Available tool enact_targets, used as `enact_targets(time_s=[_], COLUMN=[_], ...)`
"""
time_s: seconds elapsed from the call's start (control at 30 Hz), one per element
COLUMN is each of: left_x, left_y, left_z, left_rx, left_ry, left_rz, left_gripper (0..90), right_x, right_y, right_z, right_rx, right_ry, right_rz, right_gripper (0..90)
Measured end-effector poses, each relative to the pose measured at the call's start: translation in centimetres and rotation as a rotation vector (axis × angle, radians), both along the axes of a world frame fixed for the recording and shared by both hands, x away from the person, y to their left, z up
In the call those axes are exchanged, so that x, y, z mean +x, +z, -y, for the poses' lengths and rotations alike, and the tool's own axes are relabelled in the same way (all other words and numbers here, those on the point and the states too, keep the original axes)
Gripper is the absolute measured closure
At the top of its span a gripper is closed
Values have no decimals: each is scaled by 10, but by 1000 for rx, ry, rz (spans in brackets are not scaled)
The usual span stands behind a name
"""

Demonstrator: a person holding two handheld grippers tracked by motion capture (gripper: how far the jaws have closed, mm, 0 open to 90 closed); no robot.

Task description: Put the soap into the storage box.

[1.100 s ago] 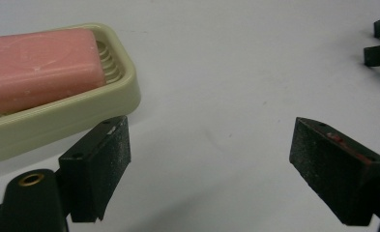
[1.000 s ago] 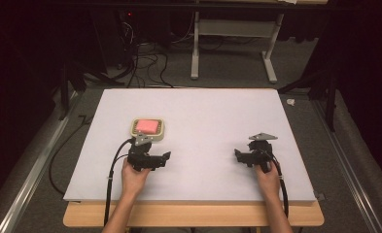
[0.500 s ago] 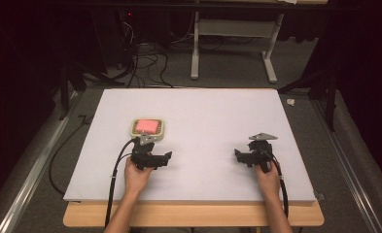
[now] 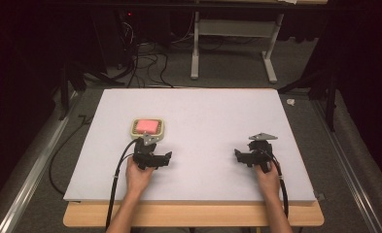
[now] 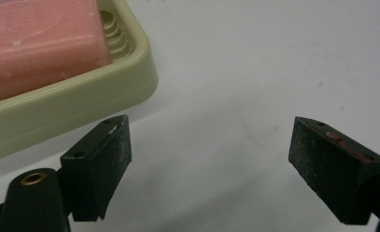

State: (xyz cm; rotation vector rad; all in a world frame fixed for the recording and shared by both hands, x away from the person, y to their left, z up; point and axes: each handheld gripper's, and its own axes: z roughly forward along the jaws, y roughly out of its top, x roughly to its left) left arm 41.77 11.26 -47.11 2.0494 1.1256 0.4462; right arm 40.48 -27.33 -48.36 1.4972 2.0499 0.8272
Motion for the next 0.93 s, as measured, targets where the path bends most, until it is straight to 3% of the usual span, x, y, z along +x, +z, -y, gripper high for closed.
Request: enact_targets(time_s=[0.17, 0.33, 0.43, 0.93], left_x=[1, 1, -1, 0], left_y=[-2, -15, -16, -17], left_z=[2, 5, 7, 6], left_rx=[0, 37, 51, 41], left_ry=[3, 5, -2, -1], left_rz=[0, -18, 3, -2], left_gripper=[161, 162, 163, 160], right_x=[0, 0, 0, 0], right_y=[0, 0, 0, 0], right_z=[0, 0, 0, 0], right_rx=[0, 0, 0, 1], right_ry=[0, 0, 0, -1], right_rz=[0, 0, 1, 0], right_gripper=[146, 146, 146, 146])
